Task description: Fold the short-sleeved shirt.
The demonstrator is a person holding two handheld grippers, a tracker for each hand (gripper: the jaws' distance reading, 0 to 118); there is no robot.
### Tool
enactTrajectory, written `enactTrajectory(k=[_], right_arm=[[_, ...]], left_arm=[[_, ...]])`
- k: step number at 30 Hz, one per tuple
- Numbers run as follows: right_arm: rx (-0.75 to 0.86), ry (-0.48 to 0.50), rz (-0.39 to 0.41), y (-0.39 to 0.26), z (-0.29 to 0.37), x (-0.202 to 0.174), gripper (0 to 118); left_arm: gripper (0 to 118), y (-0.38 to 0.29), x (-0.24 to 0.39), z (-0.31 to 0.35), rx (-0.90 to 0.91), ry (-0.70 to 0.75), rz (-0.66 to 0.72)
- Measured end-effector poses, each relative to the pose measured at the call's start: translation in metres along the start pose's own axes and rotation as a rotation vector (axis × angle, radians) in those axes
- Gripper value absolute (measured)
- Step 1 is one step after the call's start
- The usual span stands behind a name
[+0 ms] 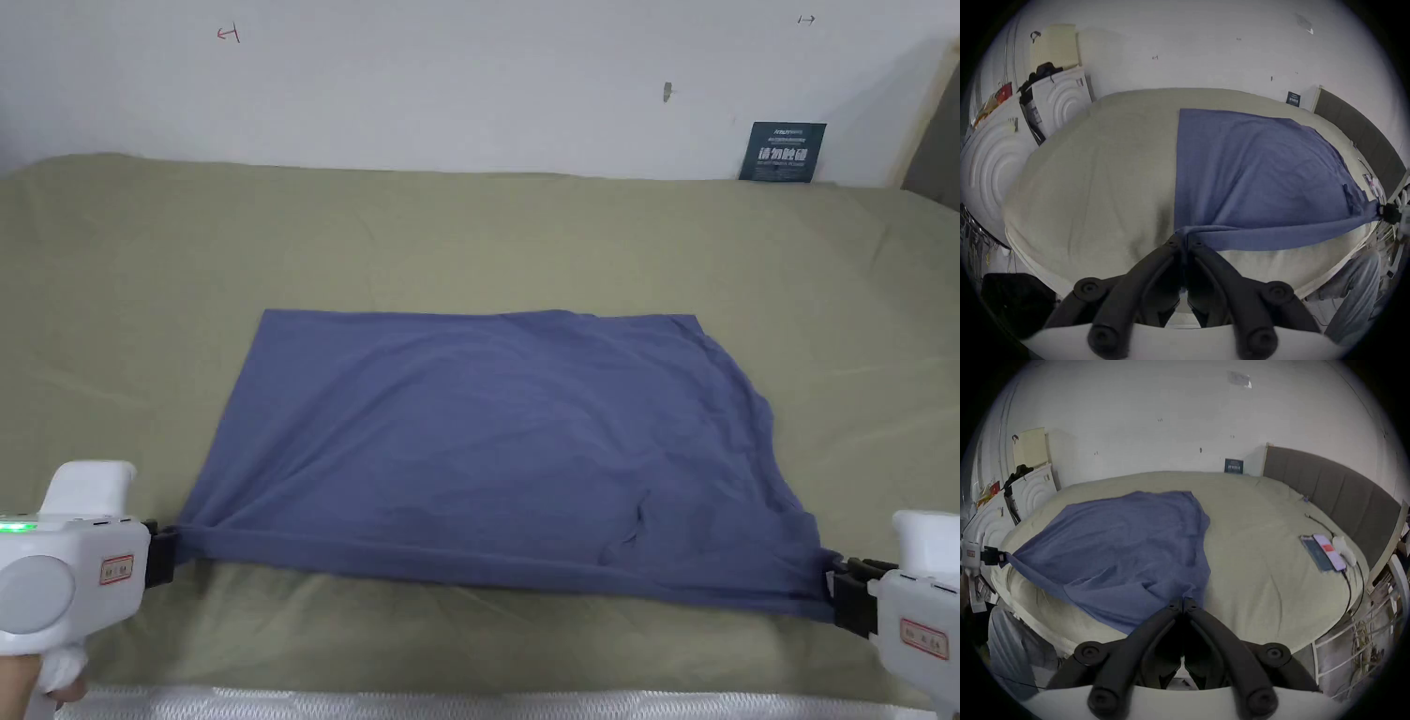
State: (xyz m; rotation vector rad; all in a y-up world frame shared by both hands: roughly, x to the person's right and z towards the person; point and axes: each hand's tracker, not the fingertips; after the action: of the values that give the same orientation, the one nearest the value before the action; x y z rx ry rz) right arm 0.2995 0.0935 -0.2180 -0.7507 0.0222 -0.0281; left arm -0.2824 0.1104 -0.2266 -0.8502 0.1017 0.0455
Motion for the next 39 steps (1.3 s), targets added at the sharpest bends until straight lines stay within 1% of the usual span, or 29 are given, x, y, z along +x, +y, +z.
enactTrajectory(k=[1, 2, 3, 4, 5, 6, 7, 8, 9, 10, 11, 12, 13, 15, 17, 23, 24, 25, 26, 27, 29, 32, 33, 34, 35, 36, 37, 38, 39], right_arm=[[-0.007, 0.001, -0.005, -0.002, -0.001, 0.000, 3], [-0.016, -0.001, -0.008, -0.004, -0.002, 0.002, 13], [-0.021, -0.003, -0.014, -0.004, -0.003, 0.003, 52], [-0.032, -0.022, -0.026, -0.005, -0.004, 0.004, 97], [-0.059, -0.037, -0.040, -0.007, -0.003, 0.007, 118], [0.018, -0.076, -0.039, -0.010, 0.008, 0.011, 109], [-0.009, -0.027, -0.042, -0.009, 0.013, 0.010, 106], [-0.010, -0.052, -0.042, -0.005, 0.018, 0.011, 107], [-0.014, -0.059, -0.043, -0.004, 0.018, 0.014, 106], [0.010, -0.064, -0.052, -0.005, 0.023, 0.015, 99], [0.017, -0.068, -0.053, -0.004, 0.029, 0.015, 78], [0.024, -0.067, -0.050, -0.005, 0.033, 0.014, 25], [0.043, -0.071, -0.049, -0.005, 0.034, 0.013, 0], [0.085, -0.101, -0.025, -0.014, 0.041, 0.009, 0], [0.047, -0.046, -0.014, -0.013, 0.042, 0.005, 0], [0.026, -0.043, 0.004, -0.007, 0.036, -0.008, 0], [0.023, -0.039, 0.004, -0.006, 0.034, -0.009, 0], [0.029, -0.029, -0.003, -0.008, 0.036, -0.005, 0], [0.029, -0.030, -0.003, -0.008, 0.034, -0.006, 0], [0.023, -0.025, -0.004, -0.007, 0.032, -0.005, 0], [0.022, -0.027, -0.006, -0.009, 0.031, -0.004, 0], [0.000, -0.025, 0.011, -0.010, 0.026, -0.002, 0], [-0.004, -0.026, 0.012, -0.011, 0.025, -0.002, 0], [-0.010, -0.024, 0.013, -0.011, 0.024, -0.001, 0], [-0.015, -0.027, 0.013, -0.011, 0.023, -0.001, 0], [-0.017, -0.026, 0.012, -0.011, 0.023, 0.000, 0], [-0.020, -0.025, 0.011, -0.011, 0.023, 0.000, 0], [-0.026, -0.015, 0.007, -0.010, 0.025, 0.001, 5], [-0.029, -0.001, 0.001, -0.009, 0.026, 0.002, 40]], left_arm=[[4, -0.001, -0.001, 0.000, 0.001, -0.007, 0.010], [14, -0.003, -0.003, -0.001, 0.000, -0.014, 0.021], [56, -0.003, -0.004, -0.001, -0.005, -0.012, 0.031], [100, -0.008, -0.003, 0.001, -0.009, -0.003, 0.033], [118, -0.011, -0.005, -0.001, -0.011, -0.010, 0.037], [113, -0.014, -0.006, 0.001, -0.006, -0.004, 0.043], [109, -0.013, -0.004, 0.015, 0.026, 0.015, 0.055], [109, -0.017, 0.002, 0.024, 0.016, 0.025, 0.051], [103, -0.018, 0.002, 0.030, 0.020, 0.035, 0.068], [92, -0.019, 0.001, 0.036, 0.022, 0.032, 0.083], [69, -0.019, 0.001, 0.043, 0.026, 0.023, 0.098], [10, -0.021, -0.010, 0.026, 0.026, 0.033, 0.103], [0, -0.022, -0.010, 0.028, 0.032, 0.046, 0.094], [0, -0.025, -0.011, 0.035, 0.048, 0.066, 0.095], [0, -0.028, -0.012, 0.040, 0.026, 0.015, 0.088], [1, -0.021, -0.021, 0.027, 0.007, 0.000, 0.040], [21, -0.019, -0.020, 0.025, 0.005, 0.001, 0.055], [51, -0.017, -0.021, 0.021, -0.001, -0.003, 0.057], [88, -0.014, -0.022, 0.012, -0.022, -0.014, 0.053], [118, -0.013, -0.022, 0.002, -0.042, -0.021, 0.048], [111, -0.011, -0.010, -0.005, -0.030, 0.029, 0.039], [105, -0.008, -0.012, -0.022, -0.055, 0.033, 0.033], [86, -0.007, -0.011, -0.023, -0.052, 0.020, 0.050], [50, -0.006, -0.011, -0.023, -0.047, -0.004, 0.066], [0, -0.006, -0.009, -0.022, -0.039, -0.024, 0.076], [2, -0.006, -0.006, -0.022, -0.058, -0.055, 0.078], [2, -0.008, 0.000, -0.022, -0.052, -0.018, 0.070], [2, -0.009, 0.006, -0.020, -0.061, -0.001, 0.029], [2, -0.010, 0.009, -0.018, -0.049, -0.001, 0.020]])
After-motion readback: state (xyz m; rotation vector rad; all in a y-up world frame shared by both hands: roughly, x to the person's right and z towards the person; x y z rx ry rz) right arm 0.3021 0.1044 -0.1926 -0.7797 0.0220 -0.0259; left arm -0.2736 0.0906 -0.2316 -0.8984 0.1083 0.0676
